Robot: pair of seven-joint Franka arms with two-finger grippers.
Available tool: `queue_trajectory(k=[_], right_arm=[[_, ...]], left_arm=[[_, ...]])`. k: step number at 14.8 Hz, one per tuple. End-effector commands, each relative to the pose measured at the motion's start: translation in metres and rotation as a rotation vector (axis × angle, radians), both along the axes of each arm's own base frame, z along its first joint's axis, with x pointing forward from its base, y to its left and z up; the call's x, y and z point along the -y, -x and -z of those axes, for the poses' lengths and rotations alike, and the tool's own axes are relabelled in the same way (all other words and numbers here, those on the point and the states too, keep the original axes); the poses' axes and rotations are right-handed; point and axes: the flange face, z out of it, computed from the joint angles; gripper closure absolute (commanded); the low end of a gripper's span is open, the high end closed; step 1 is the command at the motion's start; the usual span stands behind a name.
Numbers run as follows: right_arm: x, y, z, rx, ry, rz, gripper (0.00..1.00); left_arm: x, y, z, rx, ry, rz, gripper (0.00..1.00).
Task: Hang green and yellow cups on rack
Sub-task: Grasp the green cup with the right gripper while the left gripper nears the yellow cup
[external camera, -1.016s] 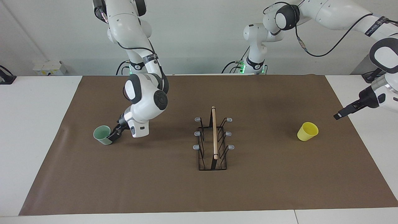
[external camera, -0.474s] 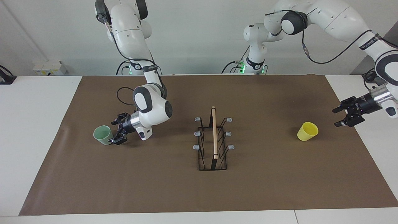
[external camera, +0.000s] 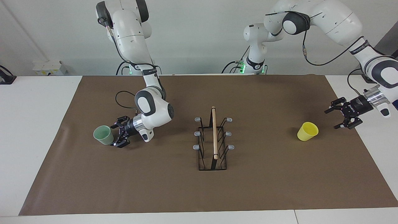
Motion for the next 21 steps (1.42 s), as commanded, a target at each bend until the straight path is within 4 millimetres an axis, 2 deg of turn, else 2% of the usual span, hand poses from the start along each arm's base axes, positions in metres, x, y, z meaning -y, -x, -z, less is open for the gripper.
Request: queue_trajectory(k=[1, 6, 7, 11, 15, 17, 18, 19, 20, 21], right_arm=[[0.004, 0.003, 0.0, 0.032, 0.043, -0.004, 0.0], [0.011, 0.007, 0.003, 0.094, 0.074, 0.009, 0.0], [0.014, 0.006, 0.002, 0.096, 0.078, 0.011, 0.0], [0.026, 0.001, 0.0, 0.116, 0.104, -0.008, 0.0], [0.035, 0.004, 0.007, 0.128, 0.091, 0.005, 0.01], [0.037, 0.007, 0.009, 0.133, 0.088, 0.012, 0.03], [0.038, 0.007, 0.01, 0.136, 0.089, 0.012, 0.05], [0.038, 0.008, 0.011, 0.134, 0.089, 0.013, 0.14], [0.039, 0.009, 0.011, 0.133, 0.09, 0.014, 0.35], [0.039, 0.009, 0.011, 0.126, 0.093, 0.009, 0.89]], left_arm=[[0.0, 0.025, 0.013, 0.012, 0.075, -0.16, 0.0], [0.009, 0.067, 0.052, -0.04, 0.168, -0.355, 0.0], [0.011, 0.073, 0.054, -0.032, 0.188, -0.383, 0.0], [0.022, 0.081, 0.07, -0.031, 0.203, -0.445, 0.0], [0.039, 0.084, 0.081, -0.03, 0.214, -0.476, 0.0], [0.058, 0.083, 0.089, -0.023, 0.226, -0.507, 0.0], [0.06, 0.083, 0.091, -0.016, 0.227, -0.53, 0.0], [0.061, 0.083, 0.092, -0.012, 0.235, -0.544, 0.0], [0.067, 0.079, 0.092, -0.002, 0.247, -0.562, 0.0], [0.072, 0.076, 0.092, 0.01, 0.241, -0.574, 0.0]])
